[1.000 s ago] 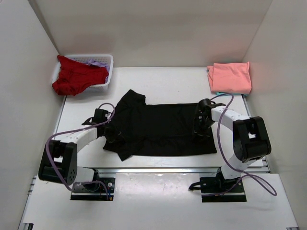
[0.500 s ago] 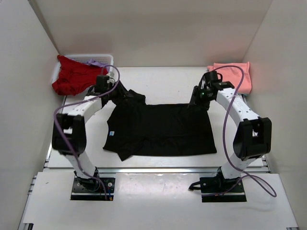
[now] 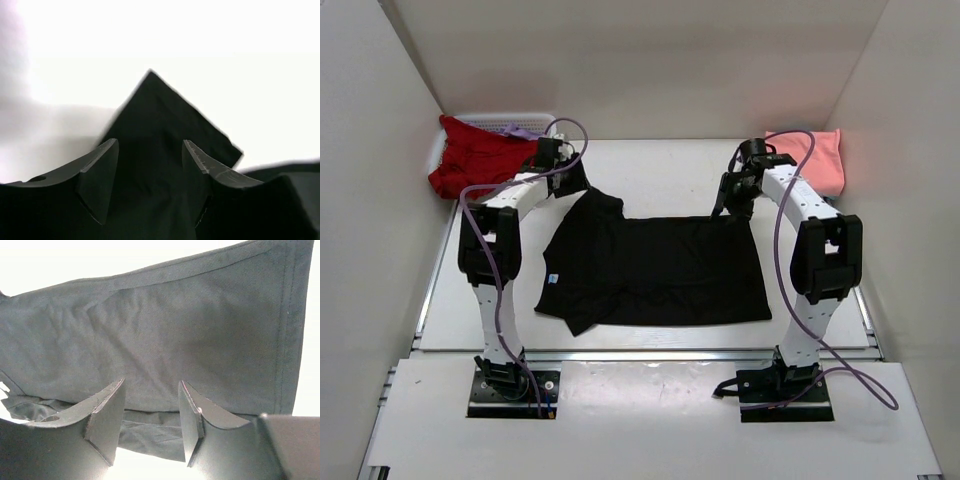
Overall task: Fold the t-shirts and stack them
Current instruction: Grap the side of the flattened tshirt furthest away from the robot with both arms
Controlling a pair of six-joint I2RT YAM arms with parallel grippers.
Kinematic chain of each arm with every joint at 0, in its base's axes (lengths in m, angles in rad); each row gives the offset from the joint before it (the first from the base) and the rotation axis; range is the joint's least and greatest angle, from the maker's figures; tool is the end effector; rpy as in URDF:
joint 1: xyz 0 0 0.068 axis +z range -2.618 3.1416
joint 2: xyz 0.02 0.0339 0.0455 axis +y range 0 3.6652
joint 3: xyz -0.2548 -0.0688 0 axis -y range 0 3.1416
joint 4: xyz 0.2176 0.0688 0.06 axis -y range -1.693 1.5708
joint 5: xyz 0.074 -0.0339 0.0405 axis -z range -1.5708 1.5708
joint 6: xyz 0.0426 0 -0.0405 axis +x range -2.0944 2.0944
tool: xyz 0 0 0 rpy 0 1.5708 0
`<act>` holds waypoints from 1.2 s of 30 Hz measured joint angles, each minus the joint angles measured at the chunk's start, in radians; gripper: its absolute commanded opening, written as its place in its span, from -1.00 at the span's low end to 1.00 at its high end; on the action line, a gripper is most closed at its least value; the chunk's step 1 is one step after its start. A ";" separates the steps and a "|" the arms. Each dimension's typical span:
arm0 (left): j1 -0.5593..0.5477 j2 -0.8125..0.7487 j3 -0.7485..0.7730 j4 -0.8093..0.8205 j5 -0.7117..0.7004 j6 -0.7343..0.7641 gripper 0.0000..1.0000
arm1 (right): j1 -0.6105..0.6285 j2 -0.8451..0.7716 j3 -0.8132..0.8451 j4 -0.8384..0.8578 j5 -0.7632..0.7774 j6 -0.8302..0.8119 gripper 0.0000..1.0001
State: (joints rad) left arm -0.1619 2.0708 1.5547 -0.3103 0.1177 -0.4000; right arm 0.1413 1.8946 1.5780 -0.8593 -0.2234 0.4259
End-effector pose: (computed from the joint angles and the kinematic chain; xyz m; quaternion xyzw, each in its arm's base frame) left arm 0.4333 -0.0758 0.1964 -0.0892 0.9259 -0.1533 0.3336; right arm 0.3660 0.0616 0.2377 0.1166 0.9677 0.1595 0.1566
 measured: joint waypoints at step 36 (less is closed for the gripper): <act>-0.025 0.169 0.138 -0.128 -0.086 0.086 -1.00 | -0.116 0.529 0.557 -0.230 0.205 -0.036 -1.00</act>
State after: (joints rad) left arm -0.1871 2.2402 1.6932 -0.4385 0.0319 -0.3141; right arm 0.0257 2.4241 2.1345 -1.0897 -0.0185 0.3901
